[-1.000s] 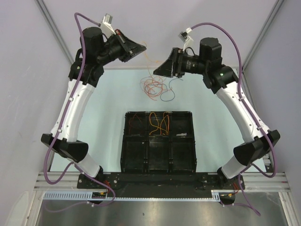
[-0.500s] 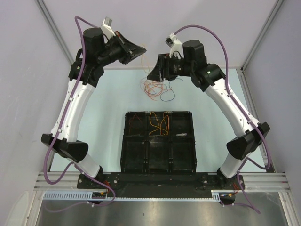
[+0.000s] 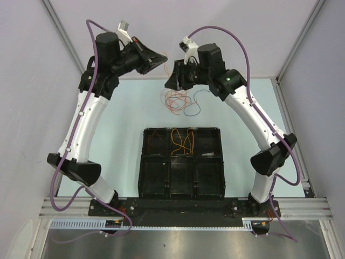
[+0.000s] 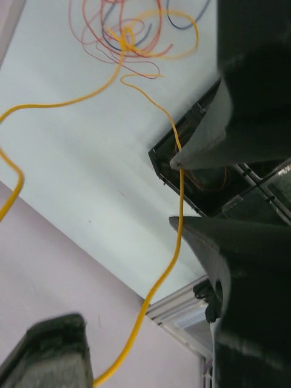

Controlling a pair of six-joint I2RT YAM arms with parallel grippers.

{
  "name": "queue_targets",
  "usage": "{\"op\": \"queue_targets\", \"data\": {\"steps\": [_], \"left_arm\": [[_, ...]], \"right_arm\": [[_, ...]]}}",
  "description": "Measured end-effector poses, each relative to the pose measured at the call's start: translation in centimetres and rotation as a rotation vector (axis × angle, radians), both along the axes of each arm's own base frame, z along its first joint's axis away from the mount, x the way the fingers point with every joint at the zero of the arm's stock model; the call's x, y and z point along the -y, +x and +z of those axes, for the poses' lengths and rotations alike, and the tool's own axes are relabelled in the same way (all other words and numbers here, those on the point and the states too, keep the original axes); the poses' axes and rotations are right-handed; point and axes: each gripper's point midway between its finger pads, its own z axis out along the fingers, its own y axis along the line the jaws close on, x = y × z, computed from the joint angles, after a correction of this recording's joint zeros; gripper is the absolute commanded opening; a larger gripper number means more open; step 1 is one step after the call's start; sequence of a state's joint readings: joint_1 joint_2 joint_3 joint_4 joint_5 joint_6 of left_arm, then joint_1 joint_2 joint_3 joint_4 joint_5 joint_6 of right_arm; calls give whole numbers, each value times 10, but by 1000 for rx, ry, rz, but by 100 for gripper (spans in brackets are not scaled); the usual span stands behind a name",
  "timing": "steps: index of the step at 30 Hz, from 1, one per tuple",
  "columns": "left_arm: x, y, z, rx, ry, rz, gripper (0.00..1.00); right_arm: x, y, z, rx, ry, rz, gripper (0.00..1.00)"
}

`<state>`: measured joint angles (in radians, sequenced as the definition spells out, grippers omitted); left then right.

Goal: Untangle the cables

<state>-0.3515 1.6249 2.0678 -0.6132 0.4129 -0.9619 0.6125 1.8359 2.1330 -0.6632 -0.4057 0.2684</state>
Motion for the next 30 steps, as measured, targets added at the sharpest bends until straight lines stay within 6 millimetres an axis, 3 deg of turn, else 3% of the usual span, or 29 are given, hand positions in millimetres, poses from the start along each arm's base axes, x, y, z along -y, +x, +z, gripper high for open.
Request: {"op": "queue_targets", "data": {"steps": [7,15,18,22,23,25,30], "left_arm": [[0,0,0,-3,1,0,0],[-1,-1,0,-1,1,1,2],[-1,-1,0,1,3,1,11],[-3,-1,-8,-7,21,9,42],[-4,-2,-12,-14,27,11,46],[-6,-2,-20,-30,40,15,53],[-6,-1,-47,-86,72,15,59]], "right_arm": [[-1,-1,14,40,-2,-11,1],[1,-1,23,60,5,-21,0],[3,-2,30,68,9,-26,0],[8,-9,61,118,46,-29,0],[10,-11,72,137,60,-30,0],[13,-16,94,179,94,-30,0],[28,-38,136,242,162,-34,0]]}}
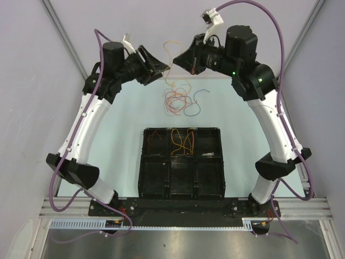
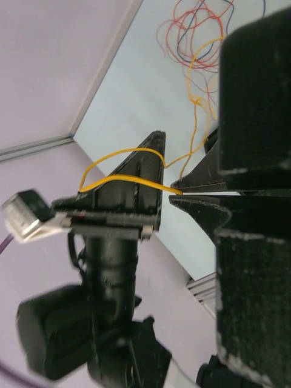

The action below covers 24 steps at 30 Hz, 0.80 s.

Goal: Untangle the cables

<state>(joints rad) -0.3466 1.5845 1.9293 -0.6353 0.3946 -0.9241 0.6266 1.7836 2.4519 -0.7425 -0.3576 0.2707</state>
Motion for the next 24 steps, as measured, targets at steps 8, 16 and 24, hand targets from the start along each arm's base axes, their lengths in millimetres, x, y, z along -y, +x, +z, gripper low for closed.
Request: {"op": "queue_targets", "data": {"steps": [8,16,24], "left_arm": [[-3,-4,-44,-75,67,-7,56],[-3,-24,-111,-102,139,-66,63],[26,-51,-162,-47,255,-188,68]], "right_arm": [[19,-28,45,35,113,26,0],[33,-29,69,63,185,12,0],[35,-27,70,43,203,9,0]]}}
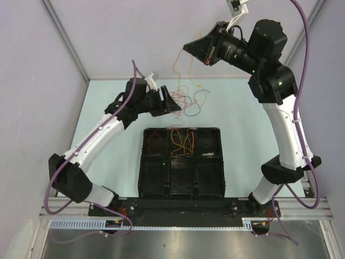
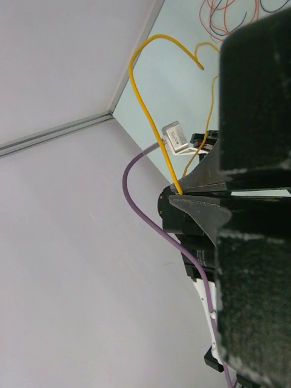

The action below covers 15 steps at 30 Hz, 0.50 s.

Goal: Untangle the cables

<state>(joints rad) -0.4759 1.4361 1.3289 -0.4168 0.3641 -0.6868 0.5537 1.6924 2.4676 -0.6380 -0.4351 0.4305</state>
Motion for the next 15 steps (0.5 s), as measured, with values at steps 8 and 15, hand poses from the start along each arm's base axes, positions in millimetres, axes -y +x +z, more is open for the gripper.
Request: {"op": "queue_targets", "data": {"steps": [8,15], "left_arm": [[17,16,36,165,24,-36,62],[22,29,21,185,92,-28,3]], "right_arm": [[3,3,0,-7,3,-9,0],[9,8,-1,-19,10,-25,0]]}}
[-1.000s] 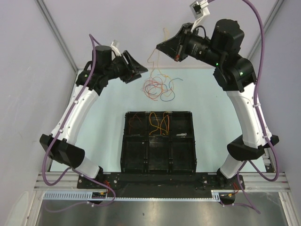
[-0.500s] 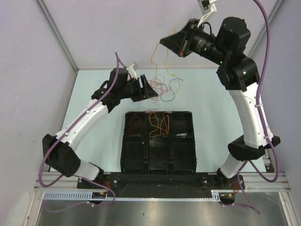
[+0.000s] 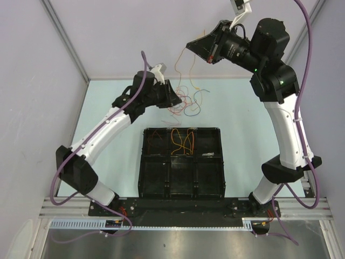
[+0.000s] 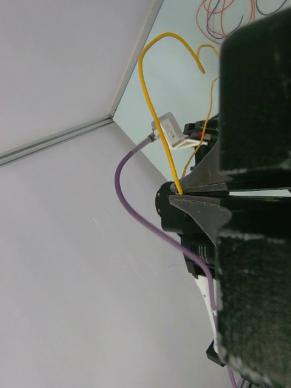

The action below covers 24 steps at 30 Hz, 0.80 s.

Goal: Untangle the cables

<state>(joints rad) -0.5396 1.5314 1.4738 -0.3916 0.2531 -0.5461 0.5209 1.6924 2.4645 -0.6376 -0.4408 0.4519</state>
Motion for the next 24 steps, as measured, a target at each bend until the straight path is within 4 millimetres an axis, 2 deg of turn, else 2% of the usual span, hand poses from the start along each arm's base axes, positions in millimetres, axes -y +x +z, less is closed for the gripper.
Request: {"op": "queue_targets", "data": {"steps": [4,7,12,18,20,21,22,23,24], "left_arm": [[2,15,-21,-25,74,27,0],[-6,28,-32,-31,150,80,0],[-35,48,-39,-38,226,174,0],[-76,92,-51,-71,259,303,0],[-81,105,-49,-64,255,330,3],[-81,113,-45,-50,248,342,11],[-81,117,-41,-38,244,352,41],[-81,122,-35,-24,238,361,63],[-80,126,-28,-6,229,369,76]], "right_arm": [[3,1,0,-7,4,1,0],[6,4,0,-10,8,-5,0],[19,12,5,-13,29,-24,0],[28,18,6,-27,43,-34,0],[26,17,3,-38,41,-24,0],[25,18,1,-45,39,-19,0],[24,18,-3,-57,35,-14,0],[23,18,-6,-66,32,-8,0],[22,19,-10,-80,28,-3,0]]}}
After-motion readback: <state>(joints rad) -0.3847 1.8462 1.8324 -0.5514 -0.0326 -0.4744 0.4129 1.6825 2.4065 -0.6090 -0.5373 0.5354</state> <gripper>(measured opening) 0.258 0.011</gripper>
